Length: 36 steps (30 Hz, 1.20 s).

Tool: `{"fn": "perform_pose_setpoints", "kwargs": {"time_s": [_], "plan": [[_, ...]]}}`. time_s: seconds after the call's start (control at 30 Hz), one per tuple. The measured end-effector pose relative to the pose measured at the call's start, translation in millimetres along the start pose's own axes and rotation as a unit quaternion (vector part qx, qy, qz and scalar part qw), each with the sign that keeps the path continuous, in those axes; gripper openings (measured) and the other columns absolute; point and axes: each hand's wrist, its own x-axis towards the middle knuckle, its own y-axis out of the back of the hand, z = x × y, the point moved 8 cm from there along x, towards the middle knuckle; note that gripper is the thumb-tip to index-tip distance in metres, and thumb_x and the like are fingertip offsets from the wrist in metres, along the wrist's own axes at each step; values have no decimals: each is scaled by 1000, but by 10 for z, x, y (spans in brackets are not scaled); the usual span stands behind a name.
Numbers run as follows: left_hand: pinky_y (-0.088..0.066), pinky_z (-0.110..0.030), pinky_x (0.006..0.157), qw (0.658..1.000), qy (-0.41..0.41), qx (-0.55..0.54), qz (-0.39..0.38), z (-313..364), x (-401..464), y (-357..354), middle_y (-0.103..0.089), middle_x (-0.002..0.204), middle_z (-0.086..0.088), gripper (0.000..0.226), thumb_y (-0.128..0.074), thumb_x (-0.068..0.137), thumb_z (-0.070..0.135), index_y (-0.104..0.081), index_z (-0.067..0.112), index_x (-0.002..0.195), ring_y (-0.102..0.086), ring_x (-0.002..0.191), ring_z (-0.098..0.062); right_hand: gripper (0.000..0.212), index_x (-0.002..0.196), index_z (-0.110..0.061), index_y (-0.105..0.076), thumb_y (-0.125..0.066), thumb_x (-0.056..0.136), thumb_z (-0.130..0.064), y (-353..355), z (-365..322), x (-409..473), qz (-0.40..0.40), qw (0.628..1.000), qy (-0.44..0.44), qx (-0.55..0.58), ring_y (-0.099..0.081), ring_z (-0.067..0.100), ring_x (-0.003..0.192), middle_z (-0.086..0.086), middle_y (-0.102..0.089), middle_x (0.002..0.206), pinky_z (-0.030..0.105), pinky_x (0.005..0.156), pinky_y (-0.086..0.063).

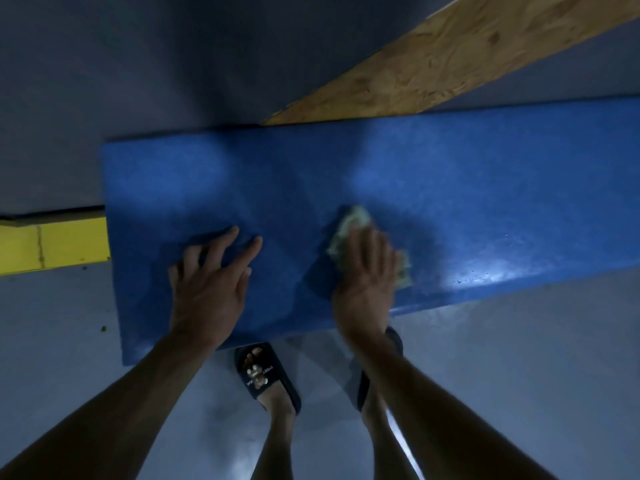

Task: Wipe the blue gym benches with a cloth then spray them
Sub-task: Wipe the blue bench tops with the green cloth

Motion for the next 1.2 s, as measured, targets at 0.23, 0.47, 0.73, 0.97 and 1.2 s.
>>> {"fn": "perform_pose_setpoints", "kwargs": {"time_s": [0.23, 0.47, 0.73, 0.97, 1.2], "plan": [[-40, -51, 84, 1000, -3, 7, -23, -47, 54, -23, -44, 152, 7, 51, -68, 91, 31, -55, 44, 138, -39, 113, -29, 64, 152, -20, -41, -51, 90, -7, 106, 202, 243, -82, 945, 303, -90, -34, 33, 147, 8, -37, 159, 51, 117, -33], [-41, -52, 85, 999, 2, -5, -33, -70, 65, -51, -43, 152, 9, 50, -67, 91, 32, -54, 46, 137, -42, 115, -30, 70, 155, -11, -33, -34, 86, -22, 268, 613, 719, -13, 985, -163, -56, -29, 45, 144, 20, -32, 159, 58, 119, -19], [-42, -48, 82, 999, -2, -10, -38, -70, 119, -7, -47, 148, 9, 41, -72, 86, 30, -63, 42, 124, -43, 109, -28, 71, 156, -23, -33, -52, 87, -16, -115, -842, 10, -114, 939, 312, -91, -29, 31, 149, 5, -33, 161, 48, 123, -18], [-41, -44, 83, 999, 2, -15, -47, -88, 167, 6, -50, 142, 11, 51, -73, 84, 30, -58, 47, 130, -45, 108, -27, 68, 159, -22, -24, -48, 96, -29, 398, 815, 1034, -94, 987, -114, -66, -22, 36, 149, 11, -22, 165, 48, 120, -23], [-43, -44, 82, 998, -4, -19, -60, -91, 197, 4, -50, 140, 10, 49, -74, 84, 31, -60, 45, 130, -46, 109, -26, 64, 151, -12, -42, -44, 89, -24, -90, -820, 473, -86, 981, 167, -48, -30, 42, 147, 16, -39, 156, 55, 120, -23]]}}
